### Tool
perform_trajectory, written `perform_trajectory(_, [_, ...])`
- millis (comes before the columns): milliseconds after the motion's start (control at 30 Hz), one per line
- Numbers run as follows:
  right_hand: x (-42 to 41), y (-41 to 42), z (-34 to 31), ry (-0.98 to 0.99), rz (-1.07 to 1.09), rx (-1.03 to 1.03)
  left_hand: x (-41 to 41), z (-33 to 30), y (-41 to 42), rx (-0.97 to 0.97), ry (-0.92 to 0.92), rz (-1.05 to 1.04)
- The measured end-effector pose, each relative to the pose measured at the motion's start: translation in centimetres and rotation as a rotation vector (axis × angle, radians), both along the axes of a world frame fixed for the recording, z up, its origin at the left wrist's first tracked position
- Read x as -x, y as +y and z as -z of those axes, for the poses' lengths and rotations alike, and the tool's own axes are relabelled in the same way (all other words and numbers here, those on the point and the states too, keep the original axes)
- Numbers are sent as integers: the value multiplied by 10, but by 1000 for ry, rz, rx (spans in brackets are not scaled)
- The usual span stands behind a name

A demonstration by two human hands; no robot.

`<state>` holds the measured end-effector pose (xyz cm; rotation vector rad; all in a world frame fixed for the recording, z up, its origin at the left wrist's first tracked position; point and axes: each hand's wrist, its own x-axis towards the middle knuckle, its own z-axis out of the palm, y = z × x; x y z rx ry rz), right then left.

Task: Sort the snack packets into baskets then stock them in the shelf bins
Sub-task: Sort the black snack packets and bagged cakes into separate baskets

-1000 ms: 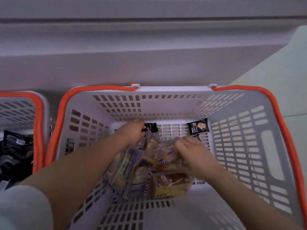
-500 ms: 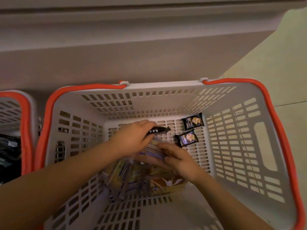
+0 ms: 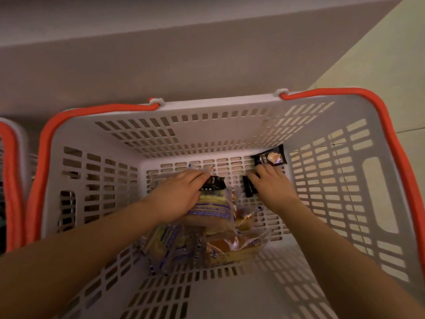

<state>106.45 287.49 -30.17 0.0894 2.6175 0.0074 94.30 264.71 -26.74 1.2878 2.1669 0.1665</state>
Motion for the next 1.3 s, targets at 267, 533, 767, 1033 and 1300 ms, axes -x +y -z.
perform_trajectory(267, [17, 23, 2, 111, 118, 28, 4, 3, 14, -56, -73, -174])
perform_trajectory(533, [14, 10, -3, -34, 372, 46, -2, -18, 5, -157, -134, -290])
perform_trajectory(767, [10, -24, -44, 83, 626, 236, -6, -68, -25, -309, -236, -581])
perform_trajectory(1033, [-13, -26, -35, -10, 491, 122, -20, -85, -60, -237, -281, -550])
perform_trajectory(1300, [-6, -6, 4, -31, 194, -3, -11, -68, -40, -276, -428, -865])
